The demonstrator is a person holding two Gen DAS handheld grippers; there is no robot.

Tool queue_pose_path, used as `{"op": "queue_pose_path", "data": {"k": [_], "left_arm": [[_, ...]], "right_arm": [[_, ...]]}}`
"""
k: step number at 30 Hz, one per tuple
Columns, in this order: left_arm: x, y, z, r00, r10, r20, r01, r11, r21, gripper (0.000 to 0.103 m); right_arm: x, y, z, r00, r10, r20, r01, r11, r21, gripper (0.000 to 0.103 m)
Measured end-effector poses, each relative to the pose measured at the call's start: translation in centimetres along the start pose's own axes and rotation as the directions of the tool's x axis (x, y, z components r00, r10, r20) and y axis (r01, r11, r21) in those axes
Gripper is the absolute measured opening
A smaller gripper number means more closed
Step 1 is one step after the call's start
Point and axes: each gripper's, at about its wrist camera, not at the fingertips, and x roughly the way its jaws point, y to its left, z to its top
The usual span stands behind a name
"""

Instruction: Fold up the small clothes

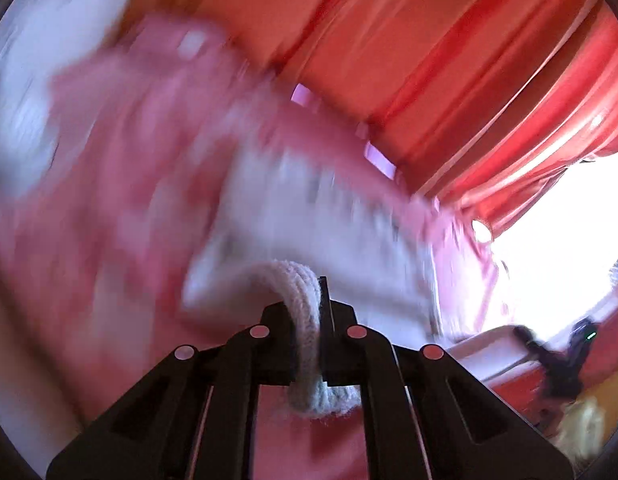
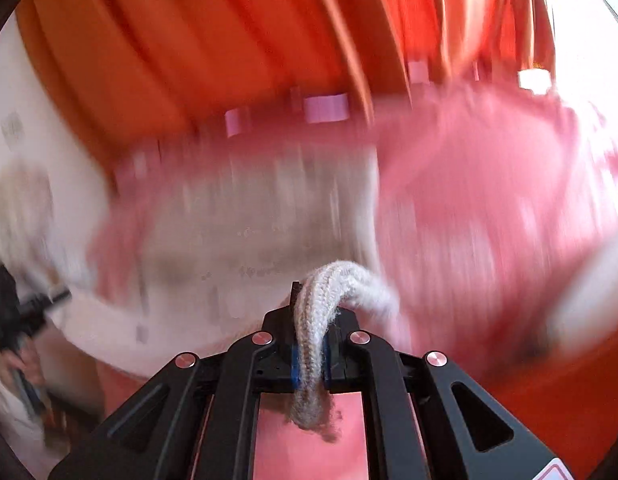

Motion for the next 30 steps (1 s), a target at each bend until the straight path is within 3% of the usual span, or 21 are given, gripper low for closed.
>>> {"op": "queue_pose_path", "data": {"k": [2,4,6,7,9,10,12,15,17,20,22,23,24,25,26,28,30], "left_arm": [[4.4,-1.0,4.7,0.999,0.025,0.045,-0.027,0.999,0.043,0.008],[8.5,-0.6,7.3,0.995,0.063,0.072,-0.065,0.998,0.021,0.012],[14.2,1.1,9.0,0.991,0.132,0.019,-0.132,0.991,0.004,0.023],[16.0,2.4,9.1,0.979,0.201,-0.011,-0.202,0.979,-0.014,0.025],[17.9,4.4,8.7,0.962,0.265,-0.063,-0.267,0.964,-0.023,0.026],[17.6,5.3,8.5,0.965,0.253,-0.062,-0.256,0.966,-0.032,0.027],[16.3,6.7,7.5,0.971,0.231,-0.055,-0.233,0.972,-0.03,0.05],[15.9,6.1,6.6,0.971,0.237,-0.03,-0.235,0.971,0.037,0.064],[17.3,5.3,6.6,0.972,0.224,-0.066,-0.22,0.973,0.062,0.067],[20.5,4.6,6.7,0.974,0.191,-0.12,-0.186,0.981,0.047,0.068],[23.0,4.9,6.9,0.967,0.205,-0.149,-0.205,0.979,0.017,0.067],[24.2,5.3,7.0,0.961,0.22,-0.166,-0.225,0.974,-0.011,0.05],[25.0,5.5,7.1,0.956,0.23,-0.184,-0.238,0.971,-0.02,0.023],[25.5,5.6,7.3,0.953,0.229,-0.2,-0.239,0.971,-0.027,0.015],[25.2,5.4,7.8,0.96,0.203,-0.191,-0.214,0.976,-0.038,0.011],[23.1,4.1,8.8,0.977,0.165,-0.134,-0.168,0.986,-0.009,0.009],[20.1,2.5,9.8,0.99,0.124,-0.066,-0.123,0.992,0.027,0.009]], "right_arm": [[4.5,-0.8,4.1,0.997,0.004,0.082,-0.009,0.998,0.059,0.009],[9.9,-1.8,6.5,0.996,-0.007,0.085,-0.004,0.991,0.131,0.014],[15.8,-3.0,7.4,0.994,-0.108,0.009,0.105,0.979,0.175,0.015],[18.1,-3.3,7.2,0.986,-0.161,-0.051,0.167,0.968,0.185,0.015],[18.5,-3.6,6.2,0.987,-0.155,-0.031,0.158,0.961,0.227,0.023],[17.6,-3.8,5.5,0.99,-0.139,0.018,0.13,0.962,0.241,0.035],[16.0,-4.1,4.1,0.982,-0.18,0.054,0.164,0.961,0.223,0.058],[15.6,-4.2,2.3,0.975,-0.218,0.04,0.21,0.965,0.158,0.059],[17.8,-4.3,2.1,0.978,-0.203,-0.036,0.206,0.972,0.11,0.059],[20.7,-4.0,2.4,0.972,-0.221,-0.082,0.227,0.971,0.078,0.059],[22.5,-4.3,2.7,0.963,-0.244,-0.117,0.254,0.964,0.083,0.059],[23.7,-4.6,3.1,0.957,-0.256,-0.139,0.269,0.959,0.086,0.059],[24.3,-4.7,3.4,0.952,-0.263,-0.159,0.278,0.957,0.081,0.049],[24.7,-4.6,3.8,0.948,-0.267,-0.172,0.282,0.957,0.072,0.009],[24.3,-4.4,4.7,0.955,-0.242,-0.174,0.259,0.963,0.08,0.007],[20.3,-3.7,6.8,0.995,-0.093,-0.048,0.099,0.984,0.15,0.005],[16.9,-2.7,8.1,0.998,-0.048,0.048,0.041,0.989,0.14,0.005]]}}
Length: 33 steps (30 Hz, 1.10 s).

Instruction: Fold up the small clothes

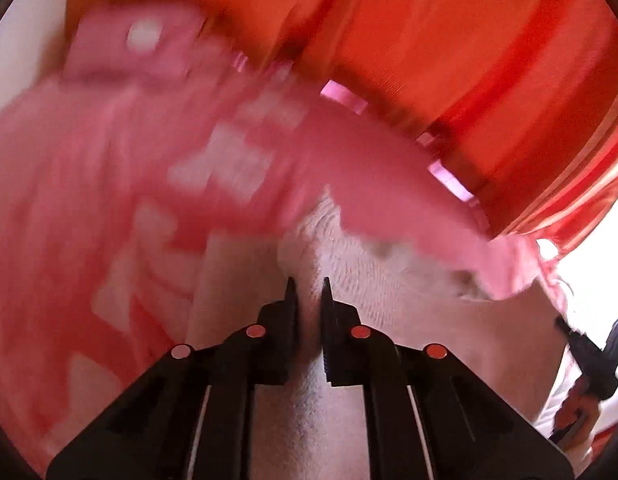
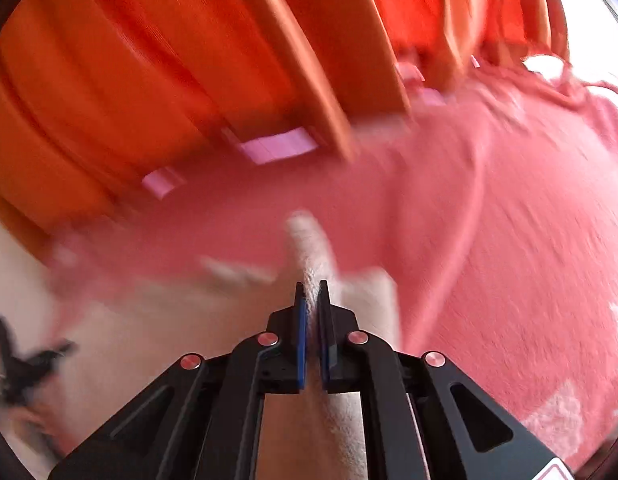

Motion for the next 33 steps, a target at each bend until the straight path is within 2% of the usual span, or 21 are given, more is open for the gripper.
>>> {"op": "queue_pose_path", "data": {"k": [2,3,5,7,8,9,10,13,15,16,18,19,20,21,22,23,24,27,28,31,33], "left_arm": [[-1.6,0.2,0.3,1.0,-0.017,0.025,0.017,1.0,-0.021,0.009],[-1.5,0.8,0.2,1.0,0.006,0.027,-0.005,0.999,-0.036,0.009],[1.5,2.7,-0.3,0.997,0.069,-0.033,-0.071,0.996,-0.061,0.009],[5.4,4.6,-1.7,0.984,0.117,-0.135,-0.13,0.987,-0.095,0.009],[5.8,4.8,-2.0,0.984,0.115,-0.139,-0.13,0.986,-0.103,0.009],[5.1,4.2,-2.1,0.986,0.126,-0.106,-0.135,0.987,-0.082,0.009],[4.5,3.6,-1.9,0.988,0.128,-0.088,-0.134,0.989,-0.063,0.009],[3.5,2.9,-1.2,0.991,0.118,-0.063,-0.121,0.991,-0.049,0.01],[5.0,3.6,-1.7,0.984,0.14,-0.108,-0.146,0.988,-0.047,0.012],[5.5,4.0,-2.0,0.982,0.141,-0.125,-0.148,0.988,-0.053,0.013],[3.9,4.0,-2.7,0.99,0.105,-0.095,-0.112,0.991,-0.069,0.015],[2.8,3.8,-2.9,0.992,0.092,-0.083,-0.098,0.993,-0.063,0.015],[0.5,3.6,-3.4,0.996,0.067,-0.058,-0.07,0.996,-0.051,0.018],[-0.8,3.7,-3.8,0.997,0.056,-0.049,-0.058,0.997,-0.054,0.024],[-2.4,3.9,-4.6,0.998,0.051,-0.043,-0.054,0.997,-0.064,0.045],[-3.8,4.4,-5.4,0.998,0.057,-0.038,-0.06,0.995,-0.082,0.065],[-5.2,5.0,-6.7,0.997,0.066,-0.035,-0.069,0.992,-0.109,0.071],[-6.3,6.1,-10.2,0.996,0.043,-0.078,-0.056,0.984,-0.172,0.077],[-6.0,6.3,-11.1,0.996,0.037,-0.086,-0.054,0.979,-0.195,0.077],[-3.9,6.5,-12.6,0.995,-0.008,-0.103,-0.02,0.962,-0.272,0.077],[-2.7,6.0,-12.4,0.994,-0.043,-0.1,0.01,0.951,-0.31,0.075]], "right_arm": [[-1.7,0.1,0.3,0.998,0.024,0.062,-0.023,1.0,-0.009,0.005],[-0.6,-0.6,-0.1,0.999,-0.01,0.043,0.01,1.0,-0.008,0.005],[5.1,-2.7,-1.9,0.984,-0.142,-0.106,0.139,0.99,-0.029,0.005],[10.2,-5.1,-4.4,0.945,-0.213,-0.248,0.215,0.976,-0.02,0.004],[9.7,-4.7,-4.3,0.953,-0.206,-0.223,0.209,0.978,-0.013,0.004],[8.7,-4.1,-3.6,0.96,-0.19,-0.205,0.193,0.981,-0.007,0.004],[6.8,-3.0,-2.6,0.978,-0.149,-0.147,0.151,0.989,0.002,0.004],[5.1,-1.7,-1.8,0.985,-0.156,-0.074,0.153,0.987,-0.042,0.005],[8.5,-2.9,-3.0,0.957,-0.221,-0.188,0.21,0.974,-0.081,0.006],[10.3,-4.0,-4.2,0.929,-0.246,-0.276,0.235,0.969,-0.071,0.006],[8.5,-3.7,-4.5,0.949,-0.206,-0.238,0.204,0.978,-0.033,0.006],[6.1,-3.2,-4.6,0.959,-0.203,-0.2,0.199,0.979,-0.037,0.007],[4.3,-3.1,-4.6,0.965,-0.202,-0.168,0.199,0.979,-0.038,0.011],[2.4,-3.0,-5.1,0.969,-0.203,-0.143,0.199,0.979,-0.038,0.021],[0.1,-3.4,-6.3,0.972,-0.196,-0.127,0.194,0.981,-0.026,0.037],[-1.0,-3.7,-7.2,0.973,-0.191,-0.131,0.19,0.982,-0.016,0.046],[-1.8,-4.4,-8.5,0.972,-0.182,-0.148,0.184,0.983,-0.005,0.053],[-2.9,-6.0,-13.2,0.952,-0.171,-0.255,0.186,0.982,0.034,0.054],[-2.9,-6.6,-14.8,0.953,-0.123,-0.277,0.152,0.984,0.089,0.054],[-2.6,-6.6,-15.9,0.959,-0.008,-0.282,0.071,0.974,0.213,0.054],[-1.2,-6.0,-15.1,0.96,0.04,-0.278,0.03,0.97,0.242,0.054]]}}
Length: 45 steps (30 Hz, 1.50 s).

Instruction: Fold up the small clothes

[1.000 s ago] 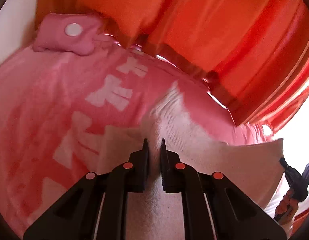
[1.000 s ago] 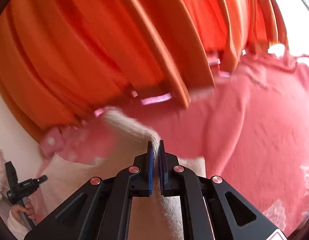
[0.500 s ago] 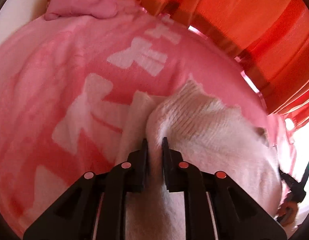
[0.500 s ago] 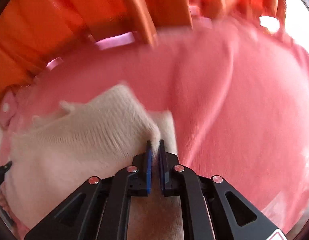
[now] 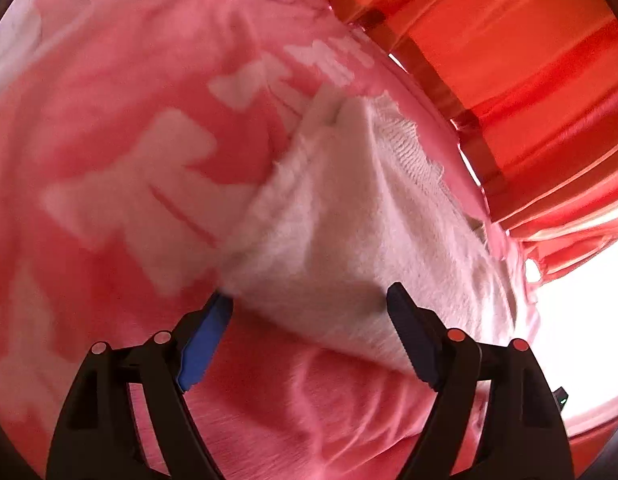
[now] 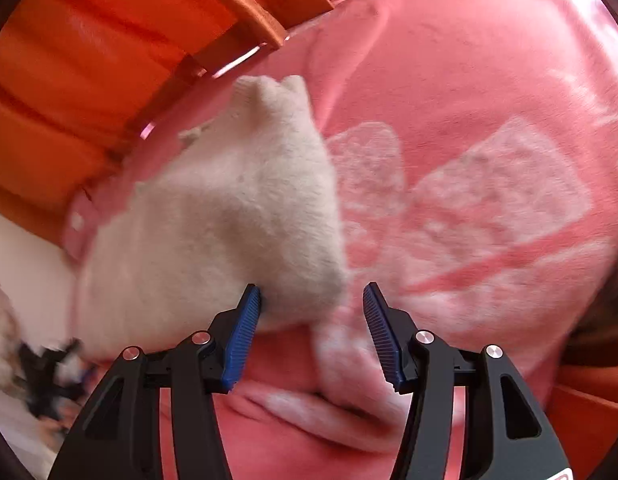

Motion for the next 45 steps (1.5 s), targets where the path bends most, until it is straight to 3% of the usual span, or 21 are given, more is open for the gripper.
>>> {"op": "queue_pose_path", "data": {"k": [1,2,3,6,9,13,14,15,19,23,26,28,32,34,35,38,39,40,41,42,45], "left_arm": [[0.4,-0.4,0.2,1.0,-0.017,-0.001,0.017,1.0,-0.003,0.067],[0.9,-0.8,0.7,1.0,-0.015,-0.008,0.015,1.0,-0.014,0.042],[0.9,-0.9,1.0,1.0,-0.019,-0.021,0.018,1.0,-0.023,0.023],[-2.1,-1.5,1.6,0.999,-0.051,0.009,0.052,0.998,-0.019,0.013],[-6.0,-2.1,1.3,0.999,0.0,0.045,-0.004,0.997,0.073,0.008],[-5.2,1.6,-0.9,0.996,0.083,-0.032,-0.082,0.996,0.047,0.008],[-4.1,2.7,-1.5,0.992,0.11,-0.058,-0.108,0.993,0.038,0.008],[-2.5,3.7,-2.4,0.987,0.142,-0.079,-0.14,0.99,0.029,0.008],[-3.4,2.3,-2.8,0.988,0.147,-0.037,-0.144,0.987,0.064,0.01],[-6.4,-0.9,-0.8,0.995,0.1,0.022,-0.102,0.985,0.141,0.014],[-6.8,-4.0,1.7,0.998,0.039,0.057,-0.049,0.982,0.183,0.029],[-5.7,-5.4,3.0,0.997,0.03,0.068,-0.042,0.982,0.184,0.037],[-4.7,-8.9,5.1,0.975,0.085,0.206,-0.128,0.97,0.207,0.043],[-5.1,-9.9,5.9,0.96,0.078,0.27,-0.134,0.971,0.197,0.067],[-4.6,-10.4,6.5,0.957,0.095,0.273,-0.151,0.97,0.192,0.077],[-0.5,-10.4,7.9,0.977,0.125,0.174,-0.165,0.956,0.242,0.079],[2.0,-9.7,8.4,0.976,0.168,0.138,-0.198,0.95,0.241,0.07],[3.8,-9.2,8.7,0.979,0.178,0.1,-0.198,0.949,0.247,0.06],[6.2,-8.2,9.1,0.982,0.187,0.032,-0.189,0.95,0.247,0.025],[7.1,-7.4,9.1,0.98,0.2,0.004,-0.195,0.953,0.231,0.002],[6.6,-6.2,9.3,0.988,0.149,0.033,-0.153,0.971,0.184,0.0]], "right_arm": [[0.5,0.6,0.6,1.0,-0.015,-0.001,0.015,1.0,0.003,0.053],[0.6,1.0,1.1,1.0,-0.026,0.002,0.026,1.0,0.006,0.048],[0.4,1.5,1.7,1.0,-0.025,0.008,0.025,1.0,0.005,0.026],[-3.8,3.6,2.7,0.994,0.035,0.106,-0.032,0.999,-0.027,0.02],[-7.5,5.1,2.1,0.987,0.017,0.16,0.001,0.994,-0.111,0.018],[-3.7,1.8,-0.3,0.989,-0.14,0.048,0.144,0.985,-0.098,0.017],[-1.2,-0.2,-1.3,0.987,-0.161,-0.024,0.159,0.985,-0.067,0.018],[-1.3,-1.1,-1.8,0.994,-0.108,0.022,0.109,0.993,-0.049,0.02],[-3.9,0.4,-1.2,0.988,-0.151,0.027,0.153,0.986,-0.071,0.024],[-8.0,3.3,1.4,0.949,-0.265,0.174,0.294,0.939,-0.176,0.032],[-8.6,4.7,4.1,0.955,-0.196,0.221,0.24,0.952,-0.193,0.046],[-7.0,5.7,6.2,0.957,-0.18,0.228,0.231,0.948,-0.221,0.052],[-0.5,7.1,9.6,0.955,-0.242,0.171,0.282,0.921,-0.27,0.053],[2.2,7.4,10.4,0.95,-0.273,0.152,0.306,0.909,-0.282,0.053],[3.5,7.5,10.7,0.949,-0.282,0.139,0.312,0.905,-0.29,0.053],[6.9,7.1,11.2,0.947,-0.306,0.095,0.321,0.904,-0.283,0.052],[7.7,7.1,11.4,0.954,-0.291,0.075,0.3,0.913,-0.276,0.038],[8.1,7.3,11.6,0.967,-0.249,0.049,0.253,0.932,-0.257,0.01],[7.6,7.7,11.6,0.972,-0.229,0.057,0.236,0.941,-0.242,0.01],[6.6,8.4,11.7,0.976,-0.199,0.09,0.215,0.947,-0.238,0.01],[1.6,10.4,11.8,0.968,-0.1,0.229,0.156,0.958,-0.24,0.009]]}}
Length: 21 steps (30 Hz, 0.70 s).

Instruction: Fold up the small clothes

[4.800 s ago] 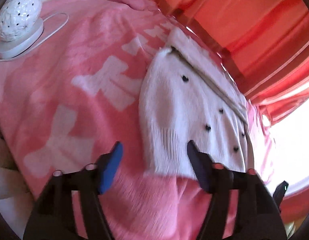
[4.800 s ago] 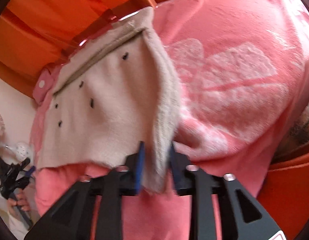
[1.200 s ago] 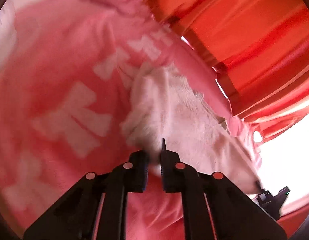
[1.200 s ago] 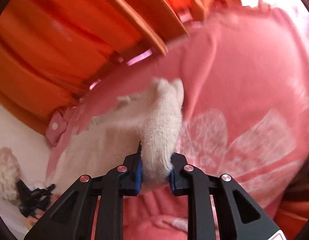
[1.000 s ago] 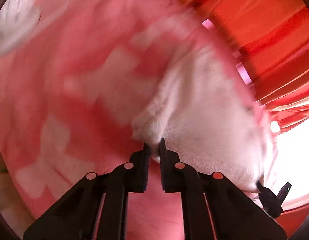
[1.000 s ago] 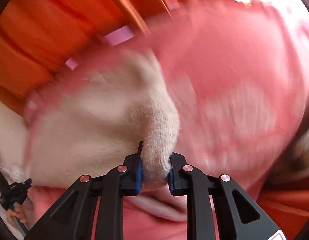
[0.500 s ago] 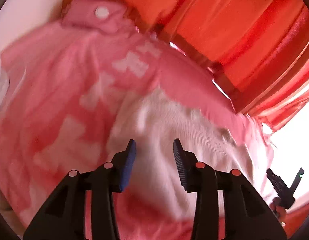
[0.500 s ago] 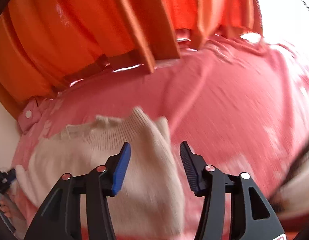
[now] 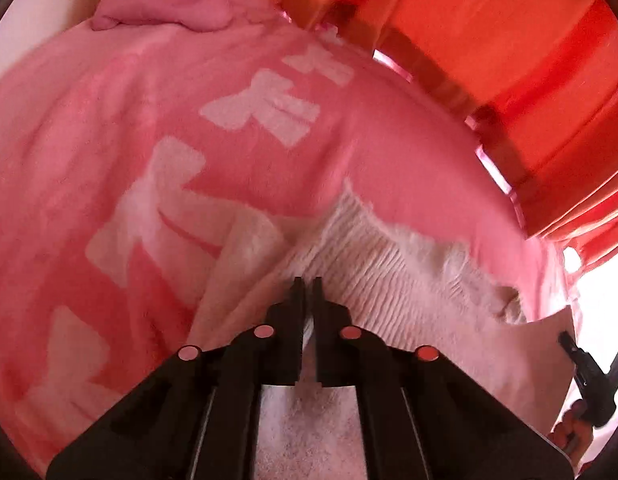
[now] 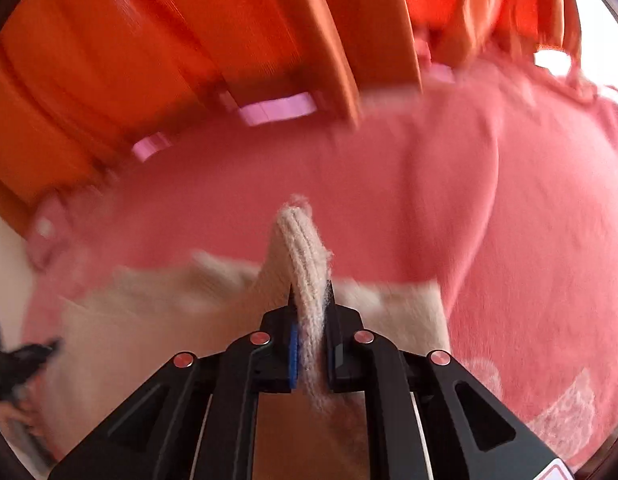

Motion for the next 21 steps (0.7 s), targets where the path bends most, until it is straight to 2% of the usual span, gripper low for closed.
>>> {"op": "queue_pose_path", "data": {"k": [2,3,4,5,6,8,11,13,14,15,16,17,19,20,21], "left_arm": [[-0.3,0.2,-0.1,0.999,0.042,0.026,-0.042,0.999,0.024,0.0],[0.3,0.7,-0.2,0.998,0.055,0.017,-0.056,0.998,0.015,0.0],[0.7,1.1,-0.2,0.998,0.058,0.01,-0.058,0.998,0.001,0.0],[1.0,1.4,-0.3,0.998,0.057,0.018,-0.057,0.998,-0.007,0.0],[1.1,1.3,-0.3,0.997,0.068,0.03,-0.068,0.998,0.007,0.0],[0.3,0.7,-0.3,0.995,0.092,0.036,-0.094,0.995,0.036,0.0],[-2.6,-0.3,-0.9,0.996,0.057,0.071,-0.062,0.996,0.069,0.0],[-5.7,-1.9,-2.3,0.993,-0.001,0.116,-0.013,0.993,0.118,0.0],[-6.8,-3.2,-3.5,0.993,-0.033,0.115,0.015,0.988,0.156,0.0],[-7.1,-4.0,-4.5,0.993,-0.058,0.101,0.04,0.984,0.173,0.0],[-7.0,-4.8,-5.7,0.994,-0.086,0.07,0.071,0.98,0.188,0.0],[-6.2,-5.7,-7.5,0.994,-0.109,0.011,0.105,0.975,0.198,0.0],[-4.1,-6.1,-10.1,0.993,-0.093,-0.074,0.106,0.973,0.205,0.004],[-2.7,-5.9,-11.6,0.992,-0.057,-0.111,0.079,0.976,0.202,0.004],[-2.6,-5.7,-12.2,0.994,-0.056,-0.094,0.074,0.977,0.201,0.004]], "right_arm": [[0.1,-1.1,0.1,1.0,-0.013,0.013,0.013,1.0,0.028,0.009],[1.8,-1.9,-0.2,0.998,-0.046,-0.035,0.047,0.999,0.028,0.009],[5.4,-3.0,-1.1,0.983,-0.108,-0.151,0.11,0.994,0.007,0.009],[7.4,-3.6,-1.9,0.968,-0.131,-0.216,0.132,0.991,-0.008,0.01],[7.1,-3.8,-2.1,0.98,-0.118,-0.163,0.119,0.993,-0.007,0.009],[5.1,-3.0,-1.1,0.977,-0.132,-0.166,0.133,0.991,-0.005,0.011],[-0.1,-0.6,-0.9,0.986,-0.162,-0.039,0.16,0.986,-0.043,0.021],[-2.9,2.1,-2.2,0.996,-0.087,-0.015,0.085,0.992,-0.089,0.021],[-3.7,3.8,-3.6,0.999,-0.015,-0.036,0.011,0.994,-0.111,0.021],[-3.7,5.7,-5.4,0.996,0.043,-0.083,-0.055,0.987,-0.15,0.019],[-3.3,7.1,-6.9,0.99,0.069,-0.126,-0.091,0.979,-0.182,0.017],[-2.3,8.7,-9.0,0.978,0.085,-0.19,-0.127,0.967,-0.222,0.016],[1.0,10.4,-12.8,0.945,0.057,-0.322,-0.147,0.953,-0.264,0.013],[1.2,11.0,-14.0,0.955,0.014,-0.298,-0.108,0.948,-0.301,0.013],[-0.1,12.1,-13.7,0.962,-0.014,-0.273,-0.089,0.928,-0.362,0.013]]}}
